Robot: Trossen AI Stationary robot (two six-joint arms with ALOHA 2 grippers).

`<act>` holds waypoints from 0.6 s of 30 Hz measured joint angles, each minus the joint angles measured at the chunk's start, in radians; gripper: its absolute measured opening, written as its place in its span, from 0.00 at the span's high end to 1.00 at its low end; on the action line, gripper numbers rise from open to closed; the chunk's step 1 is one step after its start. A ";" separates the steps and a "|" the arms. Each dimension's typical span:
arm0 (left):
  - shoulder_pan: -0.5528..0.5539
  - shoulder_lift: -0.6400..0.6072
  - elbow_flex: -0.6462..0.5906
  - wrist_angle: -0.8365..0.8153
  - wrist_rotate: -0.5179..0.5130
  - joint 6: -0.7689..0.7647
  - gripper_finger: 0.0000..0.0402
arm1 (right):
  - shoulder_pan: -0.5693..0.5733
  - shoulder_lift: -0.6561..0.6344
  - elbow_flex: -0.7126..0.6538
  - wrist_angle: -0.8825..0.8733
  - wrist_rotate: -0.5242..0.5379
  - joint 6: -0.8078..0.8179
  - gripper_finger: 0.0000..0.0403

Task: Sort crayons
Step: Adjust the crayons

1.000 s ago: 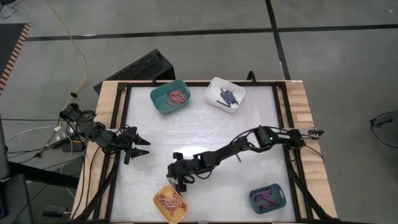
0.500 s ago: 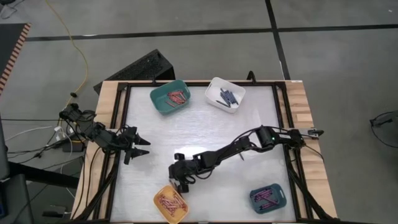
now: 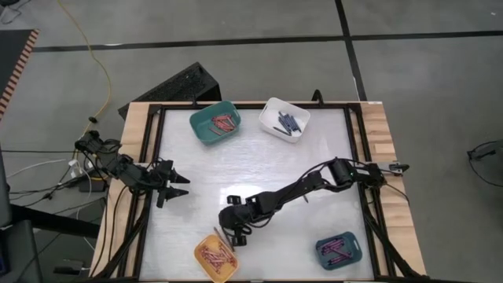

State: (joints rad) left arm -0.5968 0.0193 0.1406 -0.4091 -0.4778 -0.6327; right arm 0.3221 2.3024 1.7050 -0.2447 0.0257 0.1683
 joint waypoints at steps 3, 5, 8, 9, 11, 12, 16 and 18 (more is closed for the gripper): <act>0.000 0.000 0.000 0.000 0.000 0.000 0.43 | 0.012 -0.033 -0.001 -0.097 0.021 0.006 1.00; 0.000 0.000 0.000 0.000 0.000 0.000 0.43 | 0.026 -0.055 -0.002 -0.164 0.097 0.028 1.00; 0.000 0.000 0.000 0.000 0.000 0.000 0.43 | 0.049 -0.080 -0.006 -0.230 0.245 0.042 1.00; 0.000 0.000 0.000 0.000 0.000 0.000 0.43 | 0.054 -0.087 -0.007 -0.231 0.281 0.035 1.00; 0.000 0.000 0.000 0.000 0.000 0.000 0.43 | 0.056 -0.093 -0.010 -0.177 0.317 -0.019 1.00; 0.000 0.000 0.000 0.000 0.000 0.000 0.43 | 0.056 -0.095 -0.007 -0.126 0.319 -0.051 1.00; 0.000 0.000 0.000 0.000 0.000 0.000 0.43 | 0.043 -0.097 -0.006 0.039 0.292 -0.158 1.00; 0.000 0.000 0.000 0.000 -0.001 0.000 0.43 | 0.036 -0.087 -0.005 0.109 0.260 -0.189 1.00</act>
State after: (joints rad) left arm -0.5968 0.0193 0.1406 -0.4091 -0.4789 -0.6327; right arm 0.3577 2.2155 1.7004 -0.1359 0.2858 -0.0204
